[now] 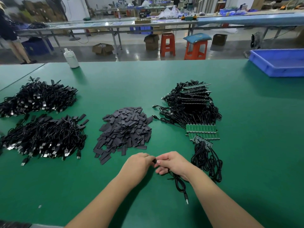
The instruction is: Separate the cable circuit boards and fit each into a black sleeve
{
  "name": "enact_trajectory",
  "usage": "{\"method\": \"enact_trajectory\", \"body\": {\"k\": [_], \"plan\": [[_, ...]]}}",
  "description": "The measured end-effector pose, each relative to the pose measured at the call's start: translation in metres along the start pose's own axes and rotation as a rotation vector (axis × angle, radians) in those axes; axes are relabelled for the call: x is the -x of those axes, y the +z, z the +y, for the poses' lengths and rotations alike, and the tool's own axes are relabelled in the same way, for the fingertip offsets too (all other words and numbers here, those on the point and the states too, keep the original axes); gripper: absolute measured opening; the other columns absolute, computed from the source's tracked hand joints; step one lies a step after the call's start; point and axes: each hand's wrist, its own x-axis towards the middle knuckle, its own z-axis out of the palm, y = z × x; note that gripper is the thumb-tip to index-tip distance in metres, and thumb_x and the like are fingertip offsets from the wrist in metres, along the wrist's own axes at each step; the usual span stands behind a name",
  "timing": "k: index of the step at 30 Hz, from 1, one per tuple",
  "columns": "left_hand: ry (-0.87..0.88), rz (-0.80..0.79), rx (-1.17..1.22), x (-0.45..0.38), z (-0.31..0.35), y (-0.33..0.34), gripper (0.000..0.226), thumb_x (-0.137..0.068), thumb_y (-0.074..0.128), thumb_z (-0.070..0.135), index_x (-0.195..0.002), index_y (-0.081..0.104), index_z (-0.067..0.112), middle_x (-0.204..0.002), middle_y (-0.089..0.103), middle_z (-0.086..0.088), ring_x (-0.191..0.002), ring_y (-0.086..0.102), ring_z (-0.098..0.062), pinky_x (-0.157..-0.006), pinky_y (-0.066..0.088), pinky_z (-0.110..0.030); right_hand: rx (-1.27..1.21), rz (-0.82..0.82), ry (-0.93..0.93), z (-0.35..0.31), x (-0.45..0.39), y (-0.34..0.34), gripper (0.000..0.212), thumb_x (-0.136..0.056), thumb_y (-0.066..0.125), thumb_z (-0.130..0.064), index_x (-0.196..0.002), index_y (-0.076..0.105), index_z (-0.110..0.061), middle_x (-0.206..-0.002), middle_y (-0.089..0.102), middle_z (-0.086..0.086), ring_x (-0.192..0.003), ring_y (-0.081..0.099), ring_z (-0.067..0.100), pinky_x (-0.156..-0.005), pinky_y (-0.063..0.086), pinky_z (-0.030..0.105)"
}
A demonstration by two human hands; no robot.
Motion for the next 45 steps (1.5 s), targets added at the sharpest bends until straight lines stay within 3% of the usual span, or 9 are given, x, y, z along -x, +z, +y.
{"method": "enact_trajectory", "body": {"k": [13,19,24,29,35,39,45], "plan": [[0.009,-0.057,-0.047,0.002,0.001,0.002,0.028,-0.094,0.049,0.023,-0.119,0.06,0.026,-0.102,0.061,0.003,-0.094,0.059,-0.019,-0.076,0.045,-0.03,0.024,-0.002,0.004,-0.004,0.004,0.008,0.022,-0.101,0.049,-0.001,-0.119,0.06,0.005,-0.092,0.072,0.008,-0.075,0.072,0.014,-0.063,0.057,0.022],[-0.013,-0.024,0.026,0.002,-0.001,0.001,0.025,-0.095,0.05,0.021,-0.113,0.067,0.023,-0.1,0.067,0.004,-0.09,0.062,-0.017,-0.078,0.049,-0.03,0.05,0.0,0.004,-0.006,0.005,0.007,0.018,-0.101,0.051,-0.004,-0.113,0.064,0.0,-0.089,0.073,0.008,-0.08,0.074,0.017,-0.064,0.057,0.022],[-0.04,-0.047,0.018,0.001,0.001,-0.001,0.026,-0.097,0.049,0.024,-0.117,0.066,0.025,-0.103,0.068,0.004,-0.094,0.063,-0.017,-0.08,0.049,-0.03,0.071,0.036,0.009,-0.005,0.004,0.011,0.02,-0.1,0.052,-0.002,-0.118,0.06,0.003,-0.086,0.07,0.01,-0.073,0.072,0.015,-0.063,0.056,0.022],[-0.073,-0.037,0.0,0.004,0.003,0.001,0.029,-0.101,0.047,0.031,-0.125,0.062,0.024,-0.108,0.066,0.001,-0.098,0.062,-0.02,-0.084,0.048,-0.034,0.076,0.043,-0.001,-0.004,0.005,0.012,0.021,-0.1,0.05,0.0,-0.119,0.058,0.004,-0.085,0.069,0.011,-0.07,0.07,0.014,-0.062,0.055,0.022],[-0.007,0.07,0.071,0.007,0.005,-0.001,0.025,-0.097,0.053,0.026,-0.116,0.069,0.023,-0.1,0.069,0.0,-0.089,0.065,-0.022,-0.077,0.052,-0.036,0.083,-0.003,0.017,-0.008,0.006,0.01,0.019,-0.101,0.046,-0.002,-0.114,0.06,0.003,-0.089,0.069,0.012,-0.075,0.071,0.016,-0.062,0.055,0.022],[-0.018,0.154,0.167,0.01,0.006,0.001,0.018,-0.093,0.063,0.02,-0.105,0.075,0.019,-0.09,0.072,0.003,-0.079,0.067,-0.019,-0.07,0.055,-0.032,0.075,-0.025,0.022,-0.01,0.007,0.007,0.019,-0.101,0.046,-0.003,-0.109,0.063,0.001,-0.09,0.07,0.012,-0.076,0.071,0.016,-0.062,0.056,0.022],[-0.131,0.138,0.285,0.009,0.008,0.001,0.019,-0.091,0.067,0.021,-0.107,0.076,0.024,-0.095,0.073,0.01,-0.087,0.065,-0.008,-0.081,0.048,-0.019,0.063,-0.017,0.014,-0.008,0.007,0.006,0.021,-0.099,0.052,-0.001,-0.117,0.059,0.006,-0.102,0.071,0.021,-0.08,0.073,0.018,-0.065,0.057,0.023]]}}
